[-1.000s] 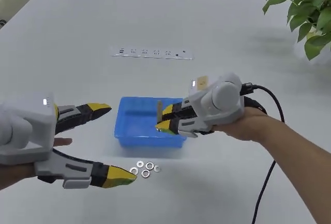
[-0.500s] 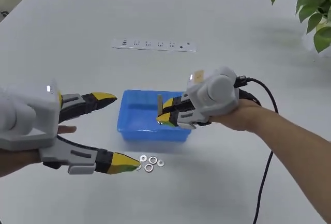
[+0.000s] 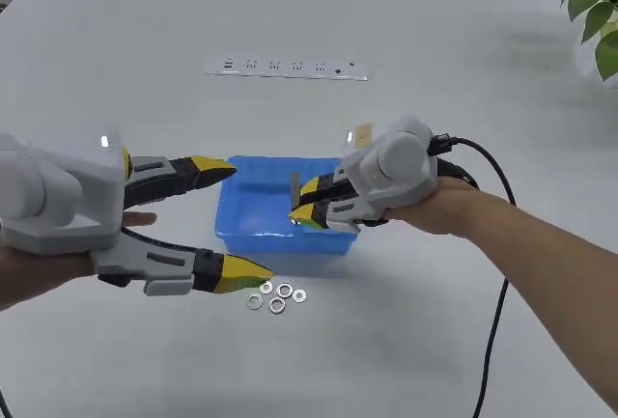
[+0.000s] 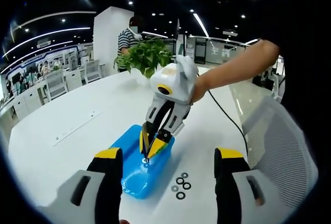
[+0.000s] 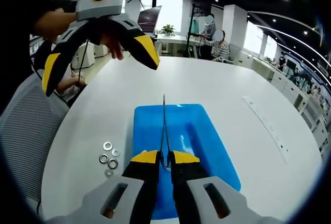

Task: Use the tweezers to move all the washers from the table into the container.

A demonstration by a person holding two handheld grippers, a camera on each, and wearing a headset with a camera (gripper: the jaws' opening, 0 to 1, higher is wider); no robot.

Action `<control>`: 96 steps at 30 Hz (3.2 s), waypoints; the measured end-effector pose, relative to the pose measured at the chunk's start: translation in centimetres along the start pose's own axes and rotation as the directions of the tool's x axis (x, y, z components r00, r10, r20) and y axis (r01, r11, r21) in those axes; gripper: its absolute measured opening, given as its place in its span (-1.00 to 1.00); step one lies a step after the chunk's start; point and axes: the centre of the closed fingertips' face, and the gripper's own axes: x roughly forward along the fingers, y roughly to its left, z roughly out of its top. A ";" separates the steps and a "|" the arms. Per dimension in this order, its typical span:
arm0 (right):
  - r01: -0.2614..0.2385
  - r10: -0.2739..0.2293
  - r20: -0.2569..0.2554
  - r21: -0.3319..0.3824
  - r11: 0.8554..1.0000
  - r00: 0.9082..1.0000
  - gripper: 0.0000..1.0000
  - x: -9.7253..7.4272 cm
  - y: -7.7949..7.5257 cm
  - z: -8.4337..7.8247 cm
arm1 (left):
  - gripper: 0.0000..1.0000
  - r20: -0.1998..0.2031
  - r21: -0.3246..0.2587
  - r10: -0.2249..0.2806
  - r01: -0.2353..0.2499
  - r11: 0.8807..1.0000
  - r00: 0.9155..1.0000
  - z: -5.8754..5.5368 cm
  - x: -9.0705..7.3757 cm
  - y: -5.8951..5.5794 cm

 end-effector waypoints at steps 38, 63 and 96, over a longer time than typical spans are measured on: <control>-0.031 0.030 -0.019 -0.033 0.999 0.999 -0.80 0.5 0.4 -0.9 | -0.86 -0.096 0.176 -0.074 0.090 0.980 0.993 0.8 5.4 3.2; -0.012 0.011 -0.030 -0.028 1.000 0.999 -0.75 -0.1 0.3 -0.9 | -0.91 -0.104 0.169 -0.086 0.103 0.980 0.991 0.8 5.5 2.9; 0.144 -0.142 -0.028 0.092 0.985 0.990 -0.16 -6.3 1.7 -0.4 | -0.91 -0.085 0.168 -0.051 0.065 0.984 0.995 2.5 4.2 3.1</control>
